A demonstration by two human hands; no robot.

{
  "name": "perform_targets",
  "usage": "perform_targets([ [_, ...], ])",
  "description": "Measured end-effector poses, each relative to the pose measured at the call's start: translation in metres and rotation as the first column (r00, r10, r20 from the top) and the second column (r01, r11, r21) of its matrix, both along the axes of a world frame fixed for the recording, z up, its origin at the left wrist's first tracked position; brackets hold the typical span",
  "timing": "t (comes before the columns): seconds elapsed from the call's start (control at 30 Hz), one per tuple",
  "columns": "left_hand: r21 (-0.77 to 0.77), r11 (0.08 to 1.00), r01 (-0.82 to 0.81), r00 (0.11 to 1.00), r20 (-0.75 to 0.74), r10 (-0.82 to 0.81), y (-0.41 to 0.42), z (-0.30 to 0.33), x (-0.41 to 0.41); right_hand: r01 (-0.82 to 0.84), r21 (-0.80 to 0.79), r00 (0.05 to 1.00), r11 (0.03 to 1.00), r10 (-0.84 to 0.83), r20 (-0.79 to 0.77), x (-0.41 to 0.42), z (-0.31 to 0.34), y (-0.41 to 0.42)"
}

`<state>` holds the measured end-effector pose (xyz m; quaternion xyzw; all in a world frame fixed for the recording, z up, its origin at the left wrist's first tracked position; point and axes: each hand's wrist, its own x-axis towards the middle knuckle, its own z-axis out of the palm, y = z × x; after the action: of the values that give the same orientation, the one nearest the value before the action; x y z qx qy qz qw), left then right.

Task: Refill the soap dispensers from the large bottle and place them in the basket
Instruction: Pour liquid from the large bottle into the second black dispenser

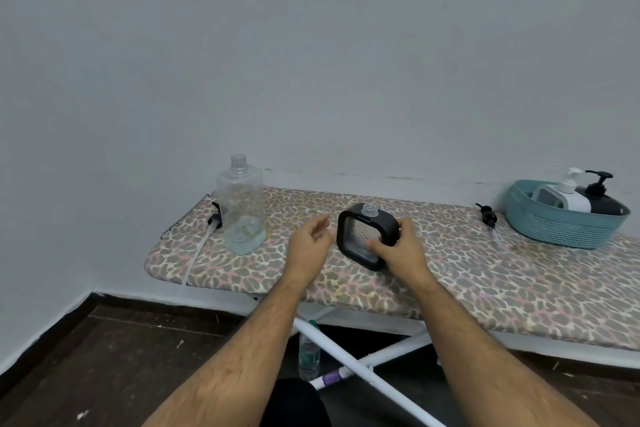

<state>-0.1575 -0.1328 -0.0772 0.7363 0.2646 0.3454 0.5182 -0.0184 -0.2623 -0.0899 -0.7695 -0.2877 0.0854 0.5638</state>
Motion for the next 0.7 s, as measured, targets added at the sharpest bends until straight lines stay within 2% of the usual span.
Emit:
perform_targets([
  [0.17, 0.094, 0.954, -0.285, 0.954, 0.128, 0.273, 0.013, 0.006, -0.027, 0.027, -0.031, 0.998, 0.999, -0.025, 0.061, -0.006, -0.005, 0.001],
  [0.33, 0.204, 0.754, -0.625, 0.779, 0.218, 0.587, 0.04, 0.007, -0.053, 0.094, -0.054, 0.989, 0.994, -0.087, 0.118, -0.014, -0.008, 0.004],
  [0.43, 0.19, 0.664, -0.723, 0.691, 0.195, 0.696, 0.06, 0.009, -0.064, 0.102, -0.05, 0.986, 0.994, -0.094, 0.135, -0.017, -0.01, 0.003],
  [0.5, 0.163, 0.695, -0.701, 0.713, 0.14, 0.687, 0.073, 0.008, -0.07, 0.097, -0.031, 0.986, 0.995, -0.091, 0.138, -0.019, -0.011, 0.003],
  [0.57, 0.121, 0.764, -0.634, 0.774, 0.094, 0.627, 0.082, 0.009, -0.072, 0.092, -0.009, 0.987, 0.996, -0.09, 0.136, -0.02, -0.013, 0.003],
  [0.7, 0.076, 0.87, -0.487, 0.871, 0.117, 0.477, 0.091, 0.011, -0.072, 0.099, 0.02, 0.985, 0.995, -0.101, 0.137, -0.021, -0.016, 0.004],
])
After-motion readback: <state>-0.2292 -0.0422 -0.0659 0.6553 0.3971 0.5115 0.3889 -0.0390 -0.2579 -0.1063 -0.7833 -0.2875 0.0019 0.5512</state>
